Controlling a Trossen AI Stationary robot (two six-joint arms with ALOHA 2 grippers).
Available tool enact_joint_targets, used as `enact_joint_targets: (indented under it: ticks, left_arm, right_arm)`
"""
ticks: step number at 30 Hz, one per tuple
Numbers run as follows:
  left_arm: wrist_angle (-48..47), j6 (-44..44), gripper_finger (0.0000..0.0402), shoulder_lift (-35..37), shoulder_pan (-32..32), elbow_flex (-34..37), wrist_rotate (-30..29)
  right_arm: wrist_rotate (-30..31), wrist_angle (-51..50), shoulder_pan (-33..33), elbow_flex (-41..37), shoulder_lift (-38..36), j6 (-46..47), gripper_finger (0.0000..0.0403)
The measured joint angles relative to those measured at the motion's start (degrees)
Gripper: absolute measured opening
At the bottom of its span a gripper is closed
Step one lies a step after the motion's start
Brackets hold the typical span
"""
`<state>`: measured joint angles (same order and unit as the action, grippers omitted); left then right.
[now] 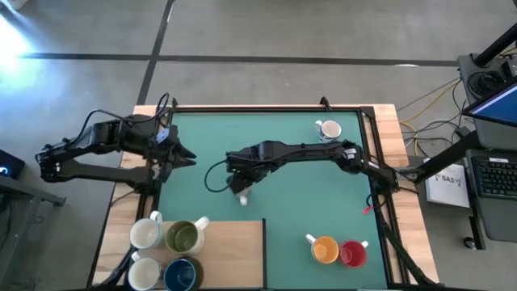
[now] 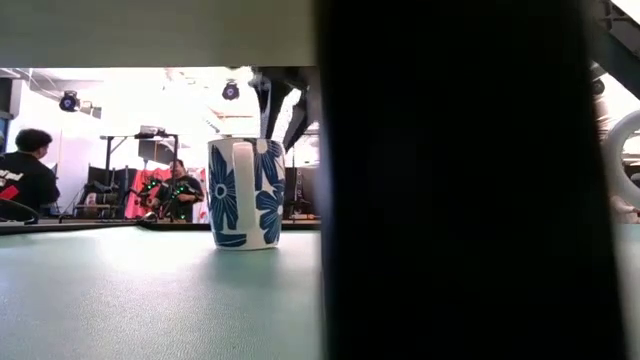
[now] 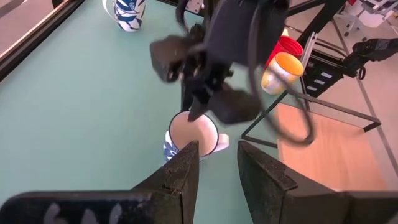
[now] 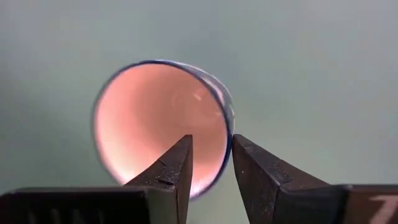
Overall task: Place coffee mugs
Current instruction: Move the bottom blue patterned mug to the center of the table, then move the top blue patterned mug to the center of the table
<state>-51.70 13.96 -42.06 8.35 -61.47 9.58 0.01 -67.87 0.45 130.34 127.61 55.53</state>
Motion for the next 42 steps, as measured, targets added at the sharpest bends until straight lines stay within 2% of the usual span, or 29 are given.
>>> enact_joint_targets:
  ticks: [5, 13, 19, 24, 31, 36, 42]
  left_arm:
    - [-1.3, -0.7, 0.0092, 0.4, 0.0, 0.0, 0.0]
    - [-1.9, -1.3, 0.0092, 0.7, 0.0, 0.0, 0.0]
    - [-1.4, -1.5, 0.0092, 0.0, 0.0, 0.0, 0.0]
    - [-0.8, -0.6, 0.0092, -0.5, 0.0, 0.0, -0.6]
    - [2.5, 2.3, 0.0092, -1.6, 0.0, 0.0, -10.0]
    - [9.2, 1.9, 0.0092, -3.7, 0.0, 0.0, -10.6]
    - [16.0, 1.8, 0.0092, -7.4, 0.0, 0.0, -10.6]
  right_arm:
    - [1.0, -4.1, -0.2, 0.1, -2.7, -0.2, 0.0102]
    - [7.3, -22.1, -2.4, 0.2, -7.5, 0.0, 0.0101]
    - [9.1, -22.0, -7.9, -5.1, -11.7, -5.8, 0.0095]
    - [8.8, -21.8, -14.0, -15.8, -18.5, -12.2, 0.0095]
    - [9.6, -19.4, -20.9, -34.9, -31.4, -14.0, 0.0094]
    - [9.7, -12.3, -25.2, -46.5, -37.7, -17.2, 0.0088]
    - [9.9, -1.7, -31.2, -56.8, -41.6, -20.5, 0.0082]
